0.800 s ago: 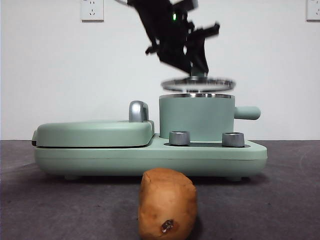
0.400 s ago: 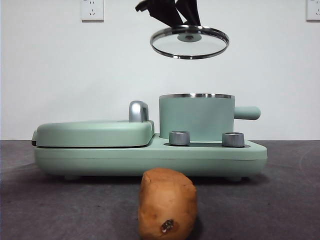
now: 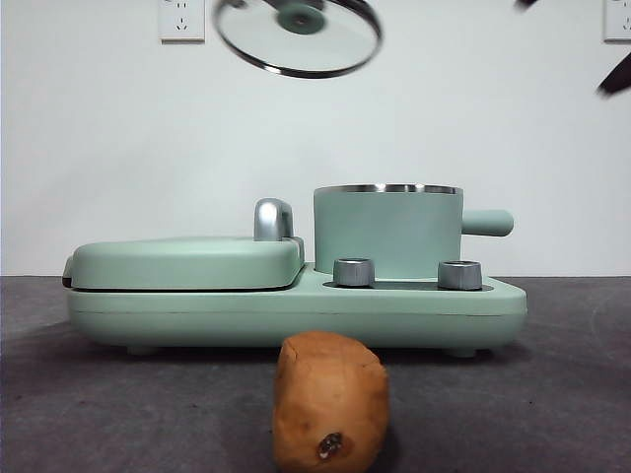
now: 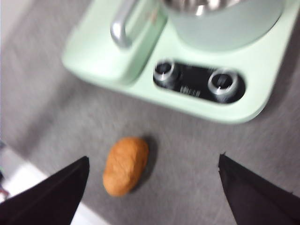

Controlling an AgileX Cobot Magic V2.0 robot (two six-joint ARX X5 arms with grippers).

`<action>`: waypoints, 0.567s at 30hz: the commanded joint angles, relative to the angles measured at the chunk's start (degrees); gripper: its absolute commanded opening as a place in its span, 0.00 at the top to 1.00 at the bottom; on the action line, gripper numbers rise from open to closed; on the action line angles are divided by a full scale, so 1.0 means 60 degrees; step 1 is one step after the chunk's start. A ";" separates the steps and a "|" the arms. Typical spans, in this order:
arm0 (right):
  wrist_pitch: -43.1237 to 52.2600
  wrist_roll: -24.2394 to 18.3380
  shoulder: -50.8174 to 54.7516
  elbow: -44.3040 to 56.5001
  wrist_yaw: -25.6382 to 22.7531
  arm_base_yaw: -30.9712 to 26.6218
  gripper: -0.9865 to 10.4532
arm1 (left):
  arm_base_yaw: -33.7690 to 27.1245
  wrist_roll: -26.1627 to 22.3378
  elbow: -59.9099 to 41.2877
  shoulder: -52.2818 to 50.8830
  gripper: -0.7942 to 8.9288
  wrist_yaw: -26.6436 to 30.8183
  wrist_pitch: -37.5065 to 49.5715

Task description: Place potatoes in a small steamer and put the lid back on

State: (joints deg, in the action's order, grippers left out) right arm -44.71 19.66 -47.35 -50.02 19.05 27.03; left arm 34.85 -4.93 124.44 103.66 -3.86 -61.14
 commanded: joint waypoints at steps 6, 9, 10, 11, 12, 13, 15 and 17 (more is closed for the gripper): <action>0.0430 0.1096 -0.2302 -0.0186 -0.1472 0.2863 0.53 | -0.0149 -0.0073 0.0353 -0.1133 0.91 -0.0025 -0.1177; 0.0557 0.1359 -0.3166 -0.0186 -0.1577 0.3493 0.53 | -0.0189 -0.0073 0.0175 -0.1818 0.91 -0.0025 -0.1566; 0.0608 0.1439 -0.3417 -0.0186 -0.1636 0.3643 0.53 | -0.0189 -0.0077 0.0011 -0.2084 0.91 -0.0025 -0.1574; 0.0681 0.1512 -0.3676 -0.0186 -0.1672 0.3799 0.53 | -0.0193 -0.0091 -0.0215 -0.2386 0.91 -0.0025 -0.1570; 0.0780 0.1610 -0.3931 -0.0186 -0.1683 0.3931 0.53 | -0.0189 -0.0113 -0.0484 -0.2710 0.91 -0.0025 -0.1577; 0.0889 0.1701 -0.4138 -0.0186 -0.1679 0.4025 0.53 | -0.0193 -0.0120 -0.0750 -0.2998 0.91 -0.0025 -0.1570; 0.1155 0.1942 -0.4546 -0.0186 -0.1679 0.4193 0.53 | -0.0193 -0.0142 -0.1475 -0.3708 0.91 -0.0025 -0.1548; 0.1468 0.2080 -0.4885 -0.0186 -0.1661 0.4313 0.53 | -0.0193 -0.0142 -0.2237 -0.4397 0.91 -0.0025 -0.1443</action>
State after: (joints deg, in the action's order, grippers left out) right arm -36.62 30.28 -75.64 -50.02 9.21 52.21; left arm 33.50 -5.13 111.22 77.54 -3.95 -71.24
